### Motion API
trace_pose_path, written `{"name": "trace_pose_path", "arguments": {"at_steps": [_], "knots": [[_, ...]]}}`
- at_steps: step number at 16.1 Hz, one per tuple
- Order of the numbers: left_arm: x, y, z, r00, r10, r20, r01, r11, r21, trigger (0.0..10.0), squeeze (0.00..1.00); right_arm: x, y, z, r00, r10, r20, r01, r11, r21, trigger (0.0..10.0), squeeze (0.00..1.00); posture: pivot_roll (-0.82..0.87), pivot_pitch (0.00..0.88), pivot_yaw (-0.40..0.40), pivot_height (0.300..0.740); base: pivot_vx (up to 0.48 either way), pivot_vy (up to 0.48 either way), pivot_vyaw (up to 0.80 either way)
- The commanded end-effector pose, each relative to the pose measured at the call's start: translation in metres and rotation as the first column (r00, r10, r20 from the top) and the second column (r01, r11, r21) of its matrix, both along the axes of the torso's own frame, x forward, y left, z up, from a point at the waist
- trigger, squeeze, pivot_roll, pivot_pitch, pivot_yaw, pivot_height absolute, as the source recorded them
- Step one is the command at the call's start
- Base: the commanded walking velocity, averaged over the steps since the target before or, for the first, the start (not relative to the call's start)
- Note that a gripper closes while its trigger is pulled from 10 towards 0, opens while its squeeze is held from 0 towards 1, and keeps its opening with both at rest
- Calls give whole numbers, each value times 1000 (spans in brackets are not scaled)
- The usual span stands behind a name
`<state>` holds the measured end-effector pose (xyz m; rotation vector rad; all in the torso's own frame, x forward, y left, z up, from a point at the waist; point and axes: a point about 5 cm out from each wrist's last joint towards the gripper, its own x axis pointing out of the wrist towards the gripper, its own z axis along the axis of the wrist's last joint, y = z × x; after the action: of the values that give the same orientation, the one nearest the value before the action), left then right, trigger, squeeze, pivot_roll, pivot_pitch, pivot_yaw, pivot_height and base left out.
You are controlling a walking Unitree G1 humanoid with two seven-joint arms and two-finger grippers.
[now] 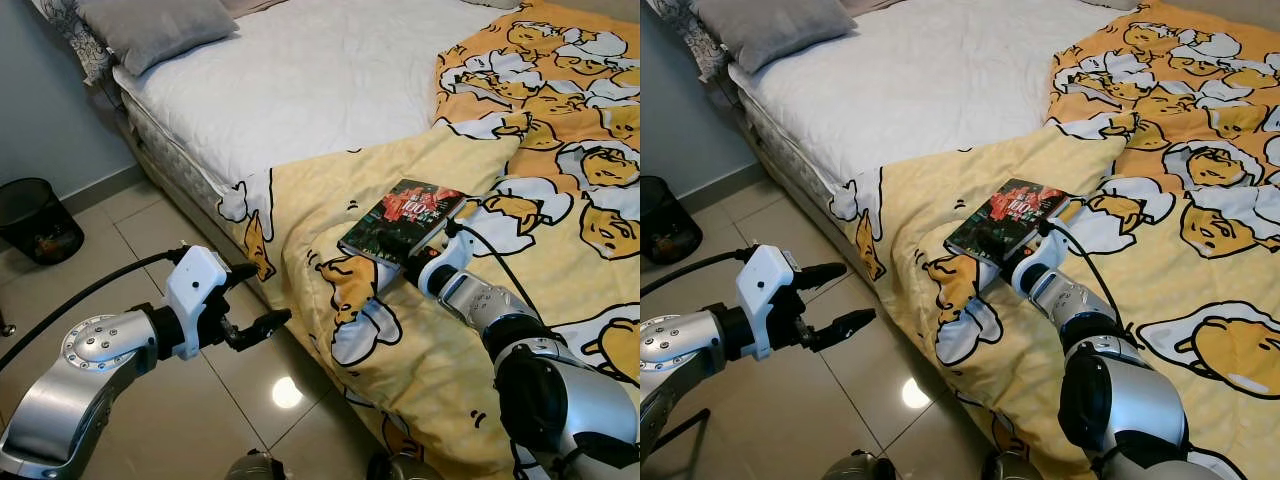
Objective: Clean up the room
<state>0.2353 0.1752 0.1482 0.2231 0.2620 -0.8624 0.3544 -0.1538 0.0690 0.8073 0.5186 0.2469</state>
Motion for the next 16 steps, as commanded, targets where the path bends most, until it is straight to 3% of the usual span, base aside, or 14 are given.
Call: {"name": "trace_pose_path", "arguments": {"at_steps": [1, 5, 10, 16], "knots": [[2, 4, 3, 1000, 5, 10, -5, 1000, 11, 10000, 1000, 8, 2, 13, 999, 6, 51, -7, 1000, 27, 10000, 0, 93, 84, 51, 740, 0, 0, 0], [6, 3, 5, 1000, 7, 24, -7, 1000, -1, 10000, 1000, 13, 3, 25, 994, -6, 106, -5, 995, 102, 10000, 0, 95, 71, 50, 740, 0, 0, 0], [8, 4, 5, 1000, 4, 27, -4, 1000, 5, 10000, 1000, 18, 4, 32, 990, -52, 129, 35, 991, 130, 10000, 0, 96, 61, 51, 740, 0, 0, 0], [10, 3, 3, 1000, 2, 31, -3, 1000, 13, 10000, 1000, 22, 3, 32, 983, -132, 131, 131, 991, 10, 10000, 0, 98, 54, 52, 740, 0, 0, 0]]}}
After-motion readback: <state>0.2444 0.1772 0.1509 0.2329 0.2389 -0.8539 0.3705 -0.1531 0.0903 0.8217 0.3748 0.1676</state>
